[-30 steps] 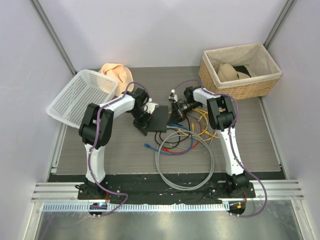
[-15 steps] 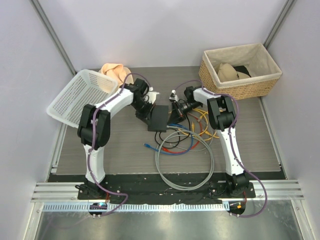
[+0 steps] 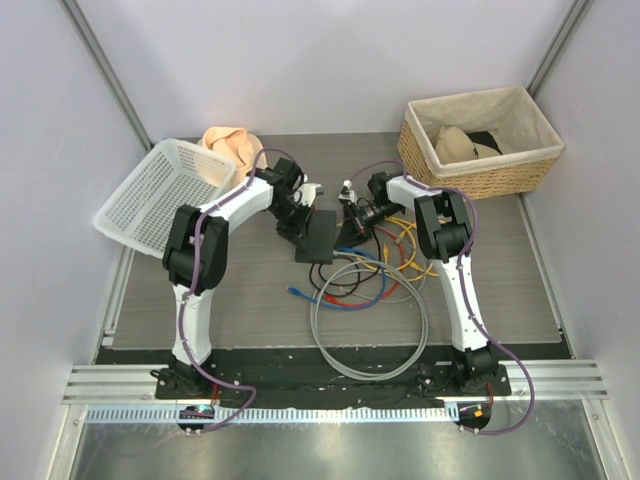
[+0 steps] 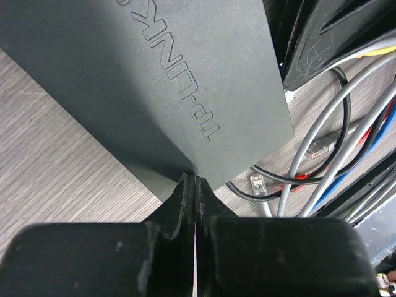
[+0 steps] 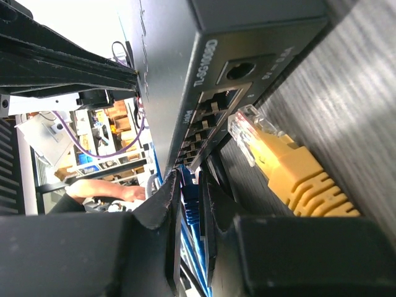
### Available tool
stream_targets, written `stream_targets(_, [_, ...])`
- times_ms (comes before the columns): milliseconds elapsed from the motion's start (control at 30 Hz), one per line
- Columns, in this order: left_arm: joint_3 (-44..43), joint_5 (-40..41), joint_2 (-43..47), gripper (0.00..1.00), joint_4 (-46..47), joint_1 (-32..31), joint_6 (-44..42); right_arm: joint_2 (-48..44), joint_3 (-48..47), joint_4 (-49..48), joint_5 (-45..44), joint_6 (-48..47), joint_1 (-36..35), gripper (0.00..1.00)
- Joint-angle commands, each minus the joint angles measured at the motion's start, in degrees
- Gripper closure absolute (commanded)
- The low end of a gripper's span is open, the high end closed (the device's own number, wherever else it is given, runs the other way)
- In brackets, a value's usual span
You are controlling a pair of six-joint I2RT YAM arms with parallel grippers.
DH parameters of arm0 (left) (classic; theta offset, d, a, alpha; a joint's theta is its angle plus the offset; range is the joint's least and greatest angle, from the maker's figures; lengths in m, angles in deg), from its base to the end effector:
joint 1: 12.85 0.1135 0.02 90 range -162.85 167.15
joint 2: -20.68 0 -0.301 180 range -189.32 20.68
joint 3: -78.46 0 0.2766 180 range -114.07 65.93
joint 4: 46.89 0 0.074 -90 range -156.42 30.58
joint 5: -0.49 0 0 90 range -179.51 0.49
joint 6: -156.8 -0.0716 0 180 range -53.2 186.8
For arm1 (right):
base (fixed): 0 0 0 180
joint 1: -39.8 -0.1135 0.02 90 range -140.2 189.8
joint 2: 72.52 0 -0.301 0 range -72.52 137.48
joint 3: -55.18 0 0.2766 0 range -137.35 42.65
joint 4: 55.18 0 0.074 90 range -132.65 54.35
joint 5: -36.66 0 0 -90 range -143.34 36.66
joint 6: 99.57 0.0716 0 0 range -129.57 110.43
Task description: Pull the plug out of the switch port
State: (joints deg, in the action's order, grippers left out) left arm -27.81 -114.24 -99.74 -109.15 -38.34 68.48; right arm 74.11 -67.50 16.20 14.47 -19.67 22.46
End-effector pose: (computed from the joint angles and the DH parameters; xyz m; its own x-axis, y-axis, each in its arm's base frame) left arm 0.4143 -0.2307 0.1703 -0.8911 0.3953 -0.2230 0.4537 0.7895 -0.4133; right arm 0.4716 0.2167 0.0662 -0.9304 -0.3599 -0.0702 -0.1967 0.3281 0.9239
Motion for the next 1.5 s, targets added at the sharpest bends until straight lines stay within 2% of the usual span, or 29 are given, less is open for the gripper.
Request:
stream_targets(0, [1.0,7.4,-4.0,1.0,1.6,-0.7,-0.7,2.6,2.5,-3.6,-16.0,-2.2,0.0,0.99])
stream_targets(167, [1.5,7.8,-4.8,1.0,1.5,-0.9,-1.4,2.2,3.5,0.3,-16.7,-4.7,0.7,0.99])
stream_targets(500, [2.8,7.8,-5.0,1.0,1.9,-1.0,-1.5,-0.1,3.5,-3.5,-22.0,-1.5,1.9,0.99])
stream_targets(700, [2.4,7.8,-4.9,1.0,1.9,-0.9,-1.5,-0.2,7.0,-1.3,-21.4,-4.0,1.9,0.99])
stream_targets(900, [2.6,7.7,-4.8,1.0,2.0,-1.0,-1.5,-0.2,5.8,-1.9,-20.9,-3.1,1.9,0.99])
stream_targets(1133, [2.9,7.2,-4.5,1.0,2.1,-1.0,-1.5,-9.5,5.7,-1.1,-20.0,-9.3,3.4,0.99])
stream_targets(1267, [2.9,7.1,-4.4,1.0,2.2,-1.0,-1.5,-16.9,3.6,1.0,-23.7,-14.0,5.1,0.99])
stream_targets(1467, [2.3,6.6,-4.6,1.0,2.3,-1.0,-1.5,-20.9,-1.9,6.0,-29.0,-19.6,8.8,0.99])
